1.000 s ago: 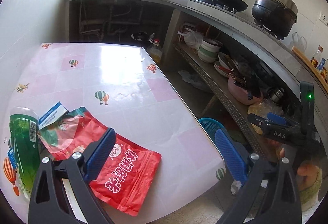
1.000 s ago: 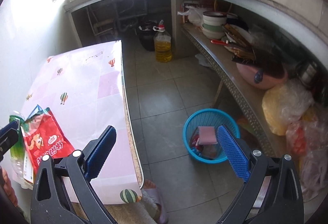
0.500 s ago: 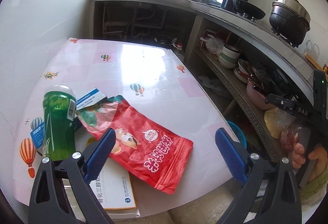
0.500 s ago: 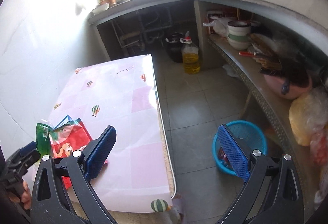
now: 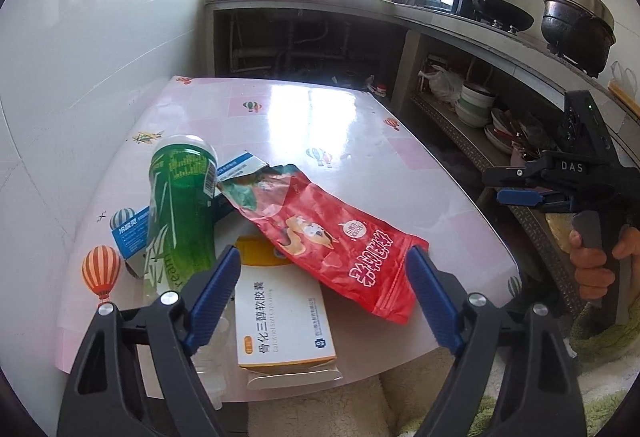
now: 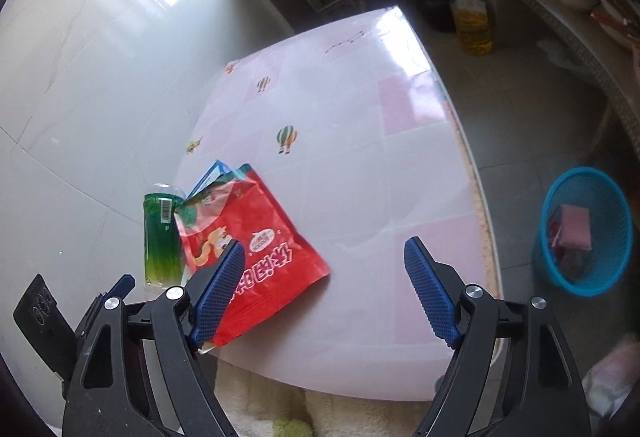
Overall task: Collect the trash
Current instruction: 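Close the right gripper on the red snack bag edge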
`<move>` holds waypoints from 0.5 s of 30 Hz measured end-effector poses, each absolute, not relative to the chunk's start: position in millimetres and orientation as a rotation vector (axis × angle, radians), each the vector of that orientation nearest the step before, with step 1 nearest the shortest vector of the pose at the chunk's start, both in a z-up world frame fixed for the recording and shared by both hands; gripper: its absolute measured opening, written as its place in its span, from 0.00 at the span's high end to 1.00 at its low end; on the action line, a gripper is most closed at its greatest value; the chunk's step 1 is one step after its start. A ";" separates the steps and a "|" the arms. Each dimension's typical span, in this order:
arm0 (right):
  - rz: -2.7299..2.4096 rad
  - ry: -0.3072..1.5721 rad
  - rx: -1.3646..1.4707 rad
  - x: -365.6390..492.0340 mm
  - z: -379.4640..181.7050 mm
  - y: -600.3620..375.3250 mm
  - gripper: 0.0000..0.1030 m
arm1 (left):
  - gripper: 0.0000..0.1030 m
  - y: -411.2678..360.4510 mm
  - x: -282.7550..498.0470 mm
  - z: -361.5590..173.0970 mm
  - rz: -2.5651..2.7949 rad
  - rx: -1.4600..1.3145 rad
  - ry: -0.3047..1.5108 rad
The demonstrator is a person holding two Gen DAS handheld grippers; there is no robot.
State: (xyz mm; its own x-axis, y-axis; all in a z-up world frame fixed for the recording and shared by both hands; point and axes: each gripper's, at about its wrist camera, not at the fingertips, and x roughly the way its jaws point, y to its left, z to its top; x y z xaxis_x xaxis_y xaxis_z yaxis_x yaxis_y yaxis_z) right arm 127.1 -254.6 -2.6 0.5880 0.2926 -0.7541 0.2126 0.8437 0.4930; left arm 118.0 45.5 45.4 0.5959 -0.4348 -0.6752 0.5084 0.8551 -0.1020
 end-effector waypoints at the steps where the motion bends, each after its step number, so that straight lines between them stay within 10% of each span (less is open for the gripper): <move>1: 0.075 0.977 0.606 130.1 -6.2 -250.9 0.25 | 0.26 49.1 119.1 45.6 -0.545 0.094 0.755; 15: 0.363 1.191 0.840 109.2 -63.3 -205.4 0.31 | 0.58 74.1 128.4 38.4 -0.553 -0.049 0.799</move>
